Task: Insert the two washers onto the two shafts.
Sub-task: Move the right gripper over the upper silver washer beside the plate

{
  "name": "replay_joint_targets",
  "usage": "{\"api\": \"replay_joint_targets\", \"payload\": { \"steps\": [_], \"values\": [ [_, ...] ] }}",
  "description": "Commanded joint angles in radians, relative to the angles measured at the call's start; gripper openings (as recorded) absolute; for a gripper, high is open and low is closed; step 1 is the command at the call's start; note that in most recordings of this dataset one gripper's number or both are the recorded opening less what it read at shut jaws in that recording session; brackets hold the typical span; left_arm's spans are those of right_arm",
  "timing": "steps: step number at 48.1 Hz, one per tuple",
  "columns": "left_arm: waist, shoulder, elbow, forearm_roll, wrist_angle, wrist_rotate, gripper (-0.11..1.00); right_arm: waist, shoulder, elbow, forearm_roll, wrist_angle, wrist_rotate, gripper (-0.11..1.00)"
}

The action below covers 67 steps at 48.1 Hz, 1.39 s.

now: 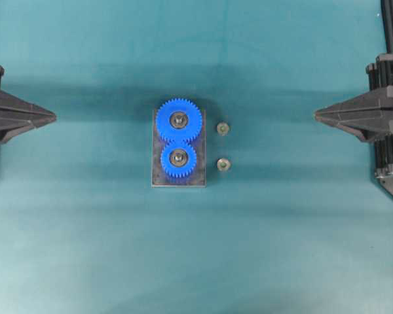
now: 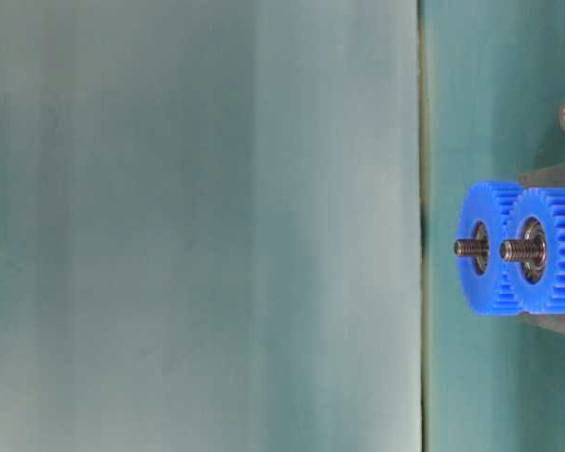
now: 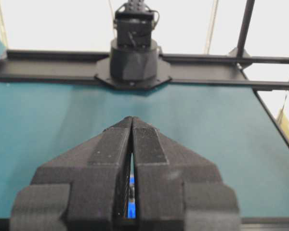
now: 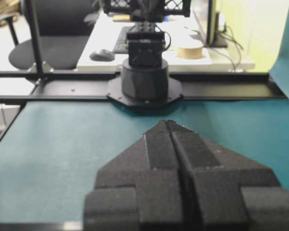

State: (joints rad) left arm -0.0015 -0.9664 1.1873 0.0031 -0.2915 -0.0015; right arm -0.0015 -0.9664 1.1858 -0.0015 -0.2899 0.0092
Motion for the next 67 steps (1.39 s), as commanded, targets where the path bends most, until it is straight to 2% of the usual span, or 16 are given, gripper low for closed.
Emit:
{"api": "replay_joint_targets", "payload": {
  "steps": [1,7,9,18,26,43,50,57,67],
  "values": [
    [-0.034,0.038,0.008,0.008,0.002,-0.040,0.01,-0.021,0.012,-0.009,0.008,-0.008,0.002,0.02],
    [-0.037,0.072,-0.006,0.011,0.017,-0.060,0.01,-0.077,0.014,-0.011,0.127,0.046,0.017,0.01],
    [-0.035,0.080,-0.015,0.011,0.028,-0.057,0.01,-0.100,0.017,-0.018,0.140,0.089,0.017,0.01],
    [-0.034,0.097,-0.044,0.012,0.163,-0.025,0.01,-0.176,0.069,-0.100,0.120,0.382,0.017,0.01],
    [-0.032,0.092,-0.066,0.012,0.299,0.025,0.01,-0.187,0.176,-0.175,0.120,0.537,0.035,0.01],
    [-0.018,0.080,-0.072,0.012,0.345,0.032,0.01,-0.189,0.548,-0.345,0.084,0.629,0.031,0.01],
    [-0.018,0.080,-0.072,0.011,0.347,0.032,0.01,-0.187,0.686,-0.439,0.069,0.721,0.015,0.01],
    [-0.018,0.080,-0.075,0.011,0.345,0.032,0.01,-0.184,0.785,-0.506,0.040,0.775,-0.032,0.01],
    [-0.018,0.078,-0.075,0.012,0.345,0.032,0.01,-0.184,0.910,-0.588,0.038,0.787,-0.092,0.03]
  ]
}}
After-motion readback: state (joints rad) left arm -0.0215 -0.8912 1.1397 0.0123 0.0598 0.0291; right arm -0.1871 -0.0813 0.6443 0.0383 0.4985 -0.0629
